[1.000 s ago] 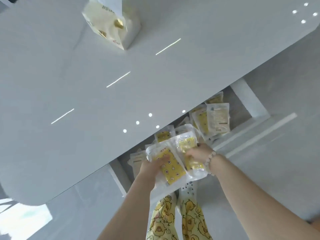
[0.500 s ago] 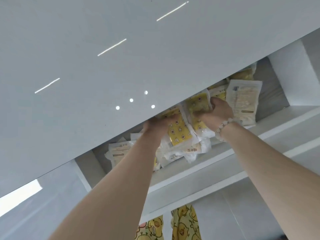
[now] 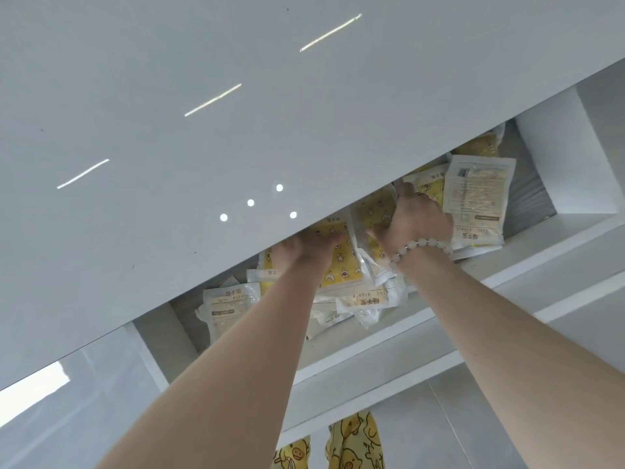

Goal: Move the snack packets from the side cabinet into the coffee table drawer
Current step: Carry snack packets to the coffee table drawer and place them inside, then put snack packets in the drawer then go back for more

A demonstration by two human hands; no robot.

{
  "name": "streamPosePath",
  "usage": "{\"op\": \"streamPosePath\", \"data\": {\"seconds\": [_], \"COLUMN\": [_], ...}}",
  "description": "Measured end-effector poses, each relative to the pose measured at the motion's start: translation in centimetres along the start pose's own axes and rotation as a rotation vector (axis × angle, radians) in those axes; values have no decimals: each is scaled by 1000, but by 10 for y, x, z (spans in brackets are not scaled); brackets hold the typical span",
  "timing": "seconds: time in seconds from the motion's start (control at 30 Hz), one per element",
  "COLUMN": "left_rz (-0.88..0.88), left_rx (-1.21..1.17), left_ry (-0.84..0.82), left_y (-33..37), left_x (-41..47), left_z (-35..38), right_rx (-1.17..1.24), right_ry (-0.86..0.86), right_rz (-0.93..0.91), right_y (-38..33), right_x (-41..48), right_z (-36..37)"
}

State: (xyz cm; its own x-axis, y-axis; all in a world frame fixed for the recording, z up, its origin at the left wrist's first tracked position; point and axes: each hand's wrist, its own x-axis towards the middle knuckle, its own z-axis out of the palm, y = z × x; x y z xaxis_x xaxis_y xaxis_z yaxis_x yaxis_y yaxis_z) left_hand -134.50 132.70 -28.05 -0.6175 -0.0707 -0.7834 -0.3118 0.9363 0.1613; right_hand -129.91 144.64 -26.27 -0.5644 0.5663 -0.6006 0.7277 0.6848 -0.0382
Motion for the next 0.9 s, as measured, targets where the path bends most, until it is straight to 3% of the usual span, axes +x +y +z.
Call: {"op": "streamPosePath", "data": {"seconds": [0.17, 0.3, 0.5, 0.63, 0.77, 0.9], "left_rz": [50, 130, 191, 282, 455, 575], "left_rx": [103, 231, 109, 79, 24, 148], "left_ry": [145, 172, 78, 25, 162, 280], "left_y": [-1, -8, -16, -10, 12, 32], "left_x": [-7, -25, -66, -114, -169, -227], "left_z": [2, -1, -13, -48, -115, -201], "right_rx": [-235, -416, -283, -265, -231, -248], "right_ry": [158, -14, -102, -18, 91, 151], "right_rz": [-123, -224, -315, -378, -431, -484], "right_y": [-13, -17, -13, -9, -22, -38], "right_x": [-13, -31, -76, -104, -138, -189], "right_z": [6, 2, -25, -85, -170, -249]}}
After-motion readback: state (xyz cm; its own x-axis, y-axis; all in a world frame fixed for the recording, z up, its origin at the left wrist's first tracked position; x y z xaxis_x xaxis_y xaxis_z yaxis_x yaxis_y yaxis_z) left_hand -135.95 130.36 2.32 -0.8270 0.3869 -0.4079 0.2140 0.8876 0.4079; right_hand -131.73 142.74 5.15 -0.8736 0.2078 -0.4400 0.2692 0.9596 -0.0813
